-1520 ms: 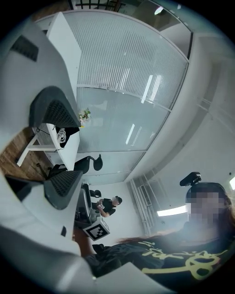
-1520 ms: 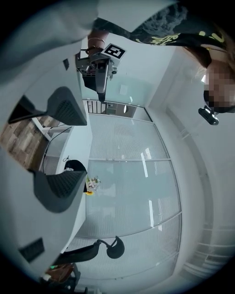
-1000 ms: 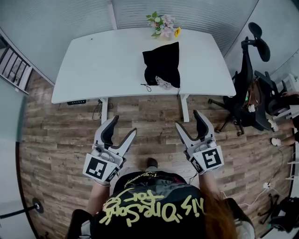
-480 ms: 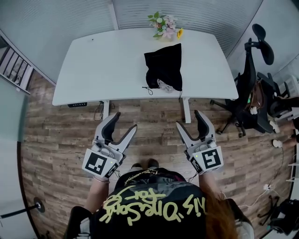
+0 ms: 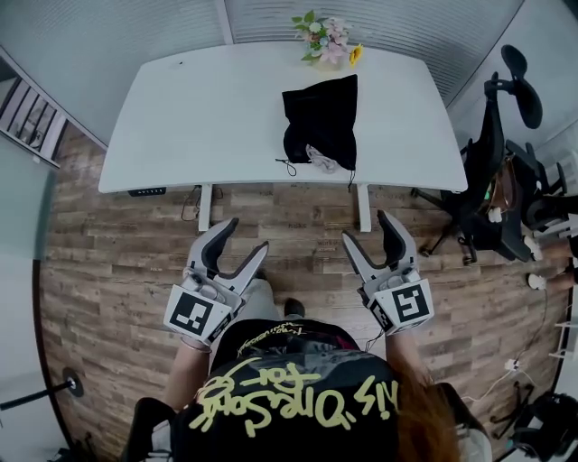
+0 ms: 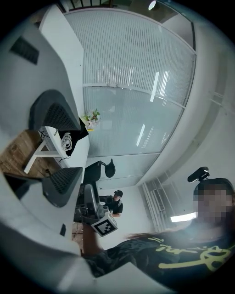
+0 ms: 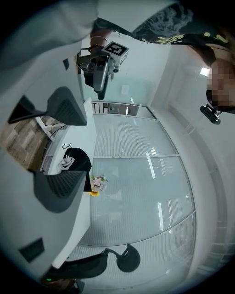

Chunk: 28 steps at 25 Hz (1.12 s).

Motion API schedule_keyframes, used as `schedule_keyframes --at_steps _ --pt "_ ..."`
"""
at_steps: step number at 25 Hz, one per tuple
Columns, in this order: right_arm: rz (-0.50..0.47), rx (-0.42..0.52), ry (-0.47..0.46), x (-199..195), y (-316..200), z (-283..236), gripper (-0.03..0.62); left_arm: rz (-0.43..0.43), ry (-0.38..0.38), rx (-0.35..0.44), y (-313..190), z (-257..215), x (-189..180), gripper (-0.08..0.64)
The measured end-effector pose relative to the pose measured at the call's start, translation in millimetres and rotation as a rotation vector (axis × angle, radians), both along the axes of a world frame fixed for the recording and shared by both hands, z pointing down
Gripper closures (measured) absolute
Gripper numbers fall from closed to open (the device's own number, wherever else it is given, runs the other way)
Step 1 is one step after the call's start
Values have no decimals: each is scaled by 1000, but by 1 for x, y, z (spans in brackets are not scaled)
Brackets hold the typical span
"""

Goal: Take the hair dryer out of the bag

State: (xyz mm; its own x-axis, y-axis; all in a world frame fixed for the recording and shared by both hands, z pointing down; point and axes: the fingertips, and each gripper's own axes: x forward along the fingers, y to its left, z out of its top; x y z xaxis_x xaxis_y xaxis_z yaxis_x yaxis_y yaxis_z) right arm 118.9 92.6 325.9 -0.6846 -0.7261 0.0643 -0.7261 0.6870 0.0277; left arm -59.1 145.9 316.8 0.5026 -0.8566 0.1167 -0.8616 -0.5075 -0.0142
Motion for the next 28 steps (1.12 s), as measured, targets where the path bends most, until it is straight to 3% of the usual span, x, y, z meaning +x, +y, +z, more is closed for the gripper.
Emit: schedule_keyframes --at_steps 7,17,22,28 --pt "4 -36 12 -13 -20 10 302 18 13 11 -36 4 -10 314" --pt "93 -24 68 -29 -91 7 302 186 -30 -6 -156 22 -3 316" --pt "130 -53 73 -37 -131 11 302 266 -110 -31 -216 46 9 316" --pt "148 -51 109 -49 -167 22 302 408 -275 -53 -256 81 37 316"
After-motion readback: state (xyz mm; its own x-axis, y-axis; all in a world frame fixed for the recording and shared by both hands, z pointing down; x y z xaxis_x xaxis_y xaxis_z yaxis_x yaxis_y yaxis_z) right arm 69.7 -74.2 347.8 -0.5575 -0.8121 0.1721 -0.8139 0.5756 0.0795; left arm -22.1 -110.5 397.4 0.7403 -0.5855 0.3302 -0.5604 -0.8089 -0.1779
